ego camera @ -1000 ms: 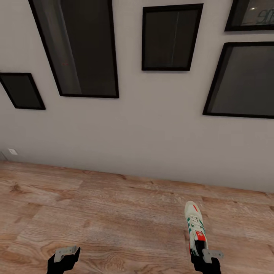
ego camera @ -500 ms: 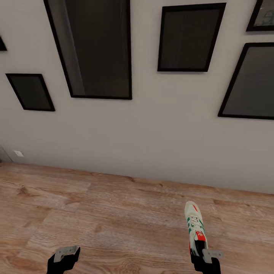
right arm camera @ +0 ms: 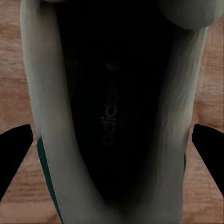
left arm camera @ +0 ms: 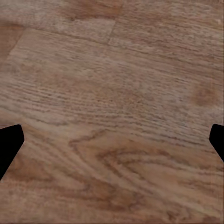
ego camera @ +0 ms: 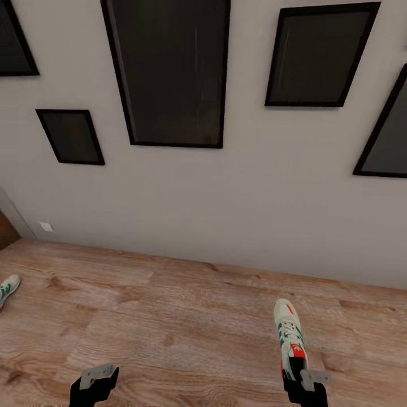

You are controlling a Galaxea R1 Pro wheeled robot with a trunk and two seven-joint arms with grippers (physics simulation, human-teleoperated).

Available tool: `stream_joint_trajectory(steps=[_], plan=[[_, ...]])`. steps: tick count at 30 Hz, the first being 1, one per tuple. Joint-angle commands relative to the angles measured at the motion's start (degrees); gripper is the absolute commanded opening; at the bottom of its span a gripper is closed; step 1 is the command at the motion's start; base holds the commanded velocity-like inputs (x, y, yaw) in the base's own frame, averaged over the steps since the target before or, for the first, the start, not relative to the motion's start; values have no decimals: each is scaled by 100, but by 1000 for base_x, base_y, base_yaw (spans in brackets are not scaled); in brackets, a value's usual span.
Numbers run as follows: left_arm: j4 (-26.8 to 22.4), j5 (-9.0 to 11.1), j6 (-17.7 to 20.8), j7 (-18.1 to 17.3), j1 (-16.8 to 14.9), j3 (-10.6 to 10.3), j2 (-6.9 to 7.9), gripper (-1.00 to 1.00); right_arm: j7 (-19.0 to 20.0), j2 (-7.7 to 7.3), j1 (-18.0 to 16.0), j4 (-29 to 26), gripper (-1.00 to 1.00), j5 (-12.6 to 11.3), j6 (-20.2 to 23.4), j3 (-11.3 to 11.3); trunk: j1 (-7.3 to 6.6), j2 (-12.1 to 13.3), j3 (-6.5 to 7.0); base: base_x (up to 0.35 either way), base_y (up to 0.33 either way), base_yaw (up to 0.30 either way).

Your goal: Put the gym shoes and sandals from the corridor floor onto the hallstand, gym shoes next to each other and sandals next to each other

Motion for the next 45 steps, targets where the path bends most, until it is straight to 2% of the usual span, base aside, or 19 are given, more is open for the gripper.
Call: stream_joint_trajectory(steps=[1, 28, 45], plan=[[9, 19, -10, -56, -5, 39, -3, 100, -12, -2, -3, 2, -100, -48, -21, 36, -1, -2, -5, 0, 307, 236], [16, 21, -13, -117, -5, 40, 2, 100, -12, -2, -2, 2, -100, -48, -21, 36, -1, -2, -5, 11, 311, 272], [16, 19, -50, -123, -5, 36, -2, 100, -12, -2, -3, 2, -100, -48, -21, 36, -1, -2, -5, 84, 332, 20]])
